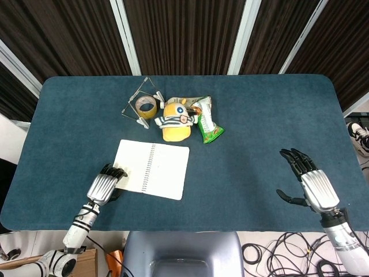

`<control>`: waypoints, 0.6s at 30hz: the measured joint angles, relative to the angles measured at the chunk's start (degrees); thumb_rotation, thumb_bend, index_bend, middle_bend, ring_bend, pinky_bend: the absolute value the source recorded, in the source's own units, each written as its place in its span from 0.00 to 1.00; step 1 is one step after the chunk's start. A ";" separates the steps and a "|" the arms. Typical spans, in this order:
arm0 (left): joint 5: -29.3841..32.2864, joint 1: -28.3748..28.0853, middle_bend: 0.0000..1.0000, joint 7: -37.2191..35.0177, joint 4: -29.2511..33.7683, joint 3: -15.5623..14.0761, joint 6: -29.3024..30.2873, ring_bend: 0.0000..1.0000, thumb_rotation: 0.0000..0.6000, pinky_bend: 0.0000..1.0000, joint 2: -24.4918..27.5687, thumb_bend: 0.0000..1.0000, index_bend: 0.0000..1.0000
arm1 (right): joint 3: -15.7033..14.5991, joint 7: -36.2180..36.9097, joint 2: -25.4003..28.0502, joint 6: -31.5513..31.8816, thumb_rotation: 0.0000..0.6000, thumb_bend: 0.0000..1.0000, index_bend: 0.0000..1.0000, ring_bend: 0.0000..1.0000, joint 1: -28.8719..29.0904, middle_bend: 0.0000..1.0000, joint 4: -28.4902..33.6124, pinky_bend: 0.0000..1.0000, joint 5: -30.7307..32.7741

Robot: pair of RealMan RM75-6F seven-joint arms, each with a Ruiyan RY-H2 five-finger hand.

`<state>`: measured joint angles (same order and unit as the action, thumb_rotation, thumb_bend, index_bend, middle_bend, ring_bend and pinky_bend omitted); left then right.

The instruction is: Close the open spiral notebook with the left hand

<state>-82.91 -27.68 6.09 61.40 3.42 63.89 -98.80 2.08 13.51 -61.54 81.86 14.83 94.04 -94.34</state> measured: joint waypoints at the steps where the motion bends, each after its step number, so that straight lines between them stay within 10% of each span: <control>1: -0.68 -0.05 0.29 -1.09 -1.22 -0.13 0.68 0.25 1.00 0.16 -0.60 0.41 0.35 | 0.01 0.05 0.00 0.06 1.00 0.16 0.04 0.02 -0.01 0.07 -0.01 0.11 -0.03; 18: -11.66 -3.51 0.43 -7.91 -27.37 -2.37 14.37 0.38 1.00 0.29 -11.30 0.57 0.58 | -0.08 0.10 0.42 0.64 1.00 0.16 0.04 0.02 -0.40 0.07 0.32 0.11 -0.61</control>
<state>-94.57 -31.19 -1.82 34.03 1.05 78.26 -110.10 2.00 13.61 -61.12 82.50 14.43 94.37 -94.95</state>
